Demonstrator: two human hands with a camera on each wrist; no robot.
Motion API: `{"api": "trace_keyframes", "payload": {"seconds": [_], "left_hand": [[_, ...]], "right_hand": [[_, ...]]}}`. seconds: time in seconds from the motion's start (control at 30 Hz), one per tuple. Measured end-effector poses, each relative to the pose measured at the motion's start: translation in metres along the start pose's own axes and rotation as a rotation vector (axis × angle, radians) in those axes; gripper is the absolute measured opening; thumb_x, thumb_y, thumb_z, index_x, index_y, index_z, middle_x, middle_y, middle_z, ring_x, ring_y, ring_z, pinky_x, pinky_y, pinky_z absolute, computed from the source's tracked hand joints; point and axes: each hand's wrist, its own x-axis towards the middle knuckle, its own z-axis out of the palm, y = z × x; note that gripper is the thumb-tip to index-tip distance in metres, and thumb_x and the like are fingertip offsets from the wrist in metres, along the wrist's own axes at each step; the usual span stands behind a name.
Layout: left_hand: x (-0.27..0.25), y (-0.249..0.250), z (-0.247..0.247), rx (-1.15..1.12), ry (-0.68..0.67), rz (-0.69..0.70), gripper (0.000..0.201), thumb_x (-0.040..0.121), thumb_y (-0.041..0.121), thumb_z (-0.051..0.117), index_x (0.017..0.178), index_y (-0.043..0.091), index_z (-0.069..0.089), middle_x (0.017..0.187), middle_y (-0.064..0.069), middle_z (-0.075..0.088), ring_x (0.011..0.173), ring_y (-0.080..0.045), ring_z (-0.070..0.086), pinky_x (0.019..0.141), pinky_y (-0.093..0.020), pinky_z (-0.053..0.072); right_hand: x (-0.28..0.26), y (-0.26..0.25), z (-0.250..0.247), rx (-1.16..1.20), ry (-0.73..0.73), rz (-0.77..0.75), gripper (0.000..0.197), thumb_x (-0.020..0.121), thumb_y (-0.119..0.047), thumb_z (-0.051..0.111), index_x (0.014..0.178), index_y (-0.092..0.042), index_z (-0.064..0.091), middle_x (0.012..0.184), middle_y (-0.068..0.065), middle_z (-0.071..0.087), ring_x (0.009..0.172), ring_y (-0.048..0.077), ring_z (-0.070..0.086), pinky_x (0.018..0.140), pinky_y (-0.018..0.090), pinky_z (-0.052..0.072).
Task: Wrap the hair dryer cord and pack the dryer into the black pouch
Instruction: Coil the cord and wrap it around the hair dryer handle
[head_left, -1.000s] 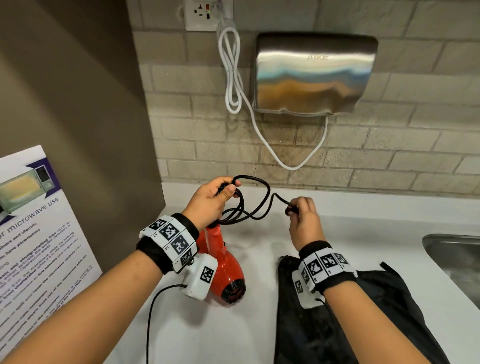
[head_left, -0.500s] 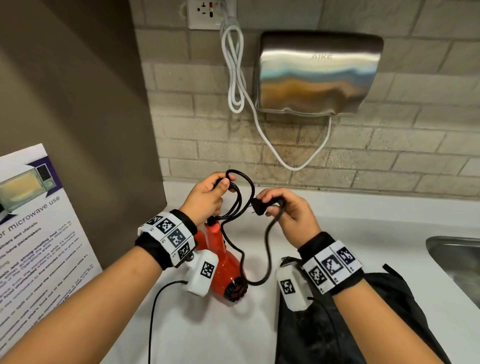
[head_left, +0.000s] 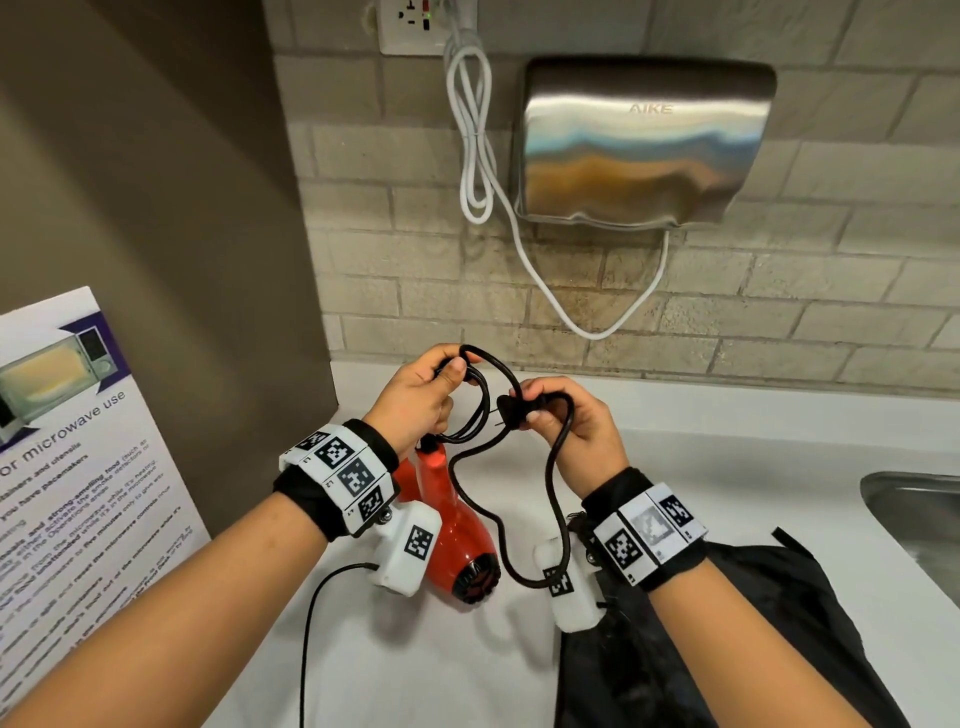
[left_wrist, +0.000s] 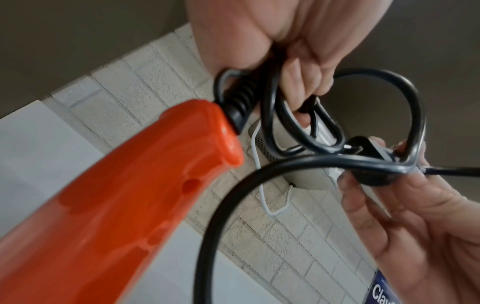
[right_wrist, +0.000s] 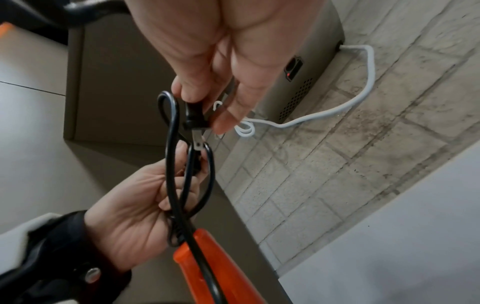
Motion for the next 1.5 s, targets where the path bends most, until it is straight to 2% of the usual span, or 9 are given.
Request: {"api": "trace_keyframes", "payload": {"seconds": [0.13,0.33,0.53,0.67,0.83,1.0,1.23,1.4,1.5], "left_hand": [[0.001,-0.002,0.002,0.009,0.024,0.016,0.021,0.097,0.017,0.037,0.087,0.023,0.054,0.06,0.011,0.053,0.033,0.0,0.02,0.036,-0.014,0.016],[0.003,-0.004,0.011,0.039,-0.025,0.013,0.02,0.097,0.018,0.038,0.089,0.024,0.055,0.074,-0.007,0.038,0.032,-0.001,0.019,0.037,-0.012,0.015],[0.002,-0.003,0.018,0.015,-0.037,0.006,0.019,0.097,0.016,0.039,0.09,0.022,0.056,0.054,0.004,0.04,0.031,0.0,0.022,0.034,-0.011,0.019],[-0.001,-0.002,0.023,0.006,-0.064,-0.023,0.02,0.097,0.014,0.038,0.091,0.02,0.056,0.045,0.013,0.049,0.03,0.0,0.022,0.034,-0.011,0.019],[-0.004,-0.001,0.027,-0.004,-0.077,-0.049,0.022,0.098,0.013,0.037,0.091,0.019,0.058,0.046,0.0,0.035,0.029,-0.001,0.021,0.035,-0.01,0.017],[-0.008,-0.005,0.026,0.01,-0.123,-0.012,0.025,0.097,0.006,0.037,0.095,0.019,0.058,0.04,0.007,0.026,0.031,-0.002,0.02,0.036,-0.012,0.017],[-0.009,-0.002,0.014,-0.042,-0.021,-0.004,0.023,0.098,0.011,0.033,0.088,0.018,0.053,0.047,0.01,0.045,0.029,0.0,0.021,0.036,-0.011,0.015],[-0.011,0.0,-0.002,-0.036,0.05,-0.004,0.023,0.099,0.015,0.033,0.088,0.018,0.052,0.038,0.009,0.039,0.028,0.001,0.019,0.034,-0.01,0.015],[-0.014,0.0,0.001,-0.015,0.037,0.002,0.021,0.098,0.019,0.035,0.097,0.016,0.055,0.07,0.004,0.05,0.031,-0.001,0.022,0.035,-0.013,0.019]], "right_hand": [[-0.002,0.001,-0.001,0.057,-0.008,-0.01,0.044,0.075,0.004,0.049,0.075,-0.036,0.066,0.084,-0.014,0.068,0.082,0.006,0.065,0.072,0.021,0.054],[0.002,0.005,0.006,0.018,0.029,-0.02,0.039,0.077,0.014,0.048,0.08,-0.023,0.061,0.081,-0.013,0.07,0.083,0.0,0.065,0.073,0.016,0.052],[0.004,0.001,0.017,-0.464,-0.001,-0.201,0.019,0.071,0.0,0.063,0.081,-0.016,0.061,0.078,-0.015,0.047,0.068,-0.001,0.05,0.066,0.008,0.044],[0.01,0.0,0.02,-0.546,0.094,-0.131,0.044,0.065,0.006,0.066,0.073,-0.029,0.041,0.075,-0.012,0.04,0.062,-0.003,0.043,0.06,0.006,0.038],[0.016,-0.002,0.023,-0.608,0.038,-0.117,0.04,0.071,0.002,0.057,0.106,-0.011,0.045,0.104,0.0,0.043,0.086,-0.004,0.045,0.077,-0.002,0.035],[0.022,0.004,0.022,-0.54,-0.075,0.109,0.056,0.088,-0.004,0.047,0.137,-0.015,0.023,0.095,0.005,0.059,0.084,0.016,0.06,0.079,0.026,0.048],[0.019,-0.004,-0.003,-0.799,-0.34,0.134,0.025,0.085,-0.027,0.055,0.105,-0.014,0.053,0.067,0.006,0.052,0.06,0.018,0.048,0.059,0.027,0.039],[0.008,0.018,-0.052,-1.045,-0.326,0.18,0.019,0.094,-0.02,0.044,0.095,-0.007,0.057,0.076,0.006,0.055,0.072,0.022,0.051,0.065,0.029,0.037],[-0.001,0.038,-0.072,-1.165,-0.268,0.337,0.021,0.096,-0.024,0.037,0.098,-0.011,0.053,0.088,0.011,0.061,0.083,0.029,0.056,0.069,0.035,0.043]]}}
